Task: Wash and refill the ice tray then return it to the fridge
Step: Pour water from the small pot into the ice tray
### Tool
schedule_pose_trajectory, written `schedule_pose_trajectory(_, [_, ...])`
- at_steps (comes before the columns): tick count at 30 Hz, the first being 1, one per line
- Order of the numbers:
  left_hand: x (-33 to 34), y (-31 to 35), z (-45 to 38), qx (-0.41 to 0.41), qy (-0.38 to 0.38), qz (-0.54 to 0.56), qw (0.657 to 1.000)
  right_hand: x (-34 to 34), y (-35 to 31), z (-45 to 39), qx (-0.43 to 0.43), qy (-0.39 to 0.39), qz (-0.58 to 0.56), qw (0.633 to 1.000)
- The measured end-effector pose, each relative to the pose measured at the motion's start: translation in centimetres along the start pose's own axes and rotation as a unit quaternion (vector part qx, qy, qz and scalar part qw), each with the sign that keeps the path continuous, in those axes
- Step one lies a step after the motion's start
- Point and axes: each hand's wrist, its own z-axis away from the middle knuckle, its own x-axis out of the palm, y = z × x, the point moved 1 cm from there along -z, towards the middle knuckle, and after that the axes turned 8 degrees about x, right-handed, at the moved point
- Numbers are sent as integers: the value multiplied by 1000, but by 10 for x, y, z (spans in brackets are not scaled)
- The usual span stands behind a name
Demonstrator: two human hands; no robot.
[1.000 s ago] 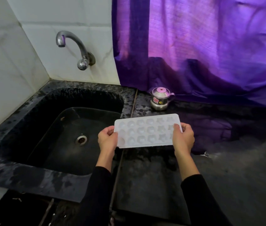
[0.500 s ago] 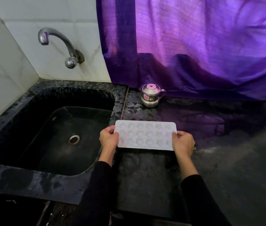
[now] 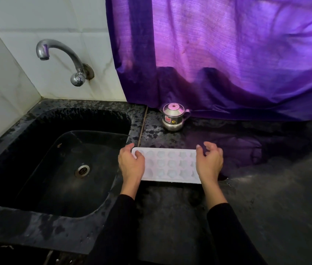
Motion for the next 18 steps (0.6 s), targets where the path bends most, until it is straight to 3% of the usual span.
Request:
schedule_pose_trajectory(4, [28, 38, -12, 47, -70, 29, 996, 20, -34, -28, -3, -64, -65, 996])
schedule_pose_trajectory(9, [64, 70, -32, 15, -164, 61, 984, 49, -67, -75, 22, -139, -87, 986])
schedule_pose_trajectory(14, [86, 77, -49, -2, -202, 90, 975, 72, -76, -112, 33, -209, -28, 977])
schedule_pose_trajectory(18, [91, 76, -57, -7, -215, 90, 972, 79, -67, -121, 33, -217, -29, 975])
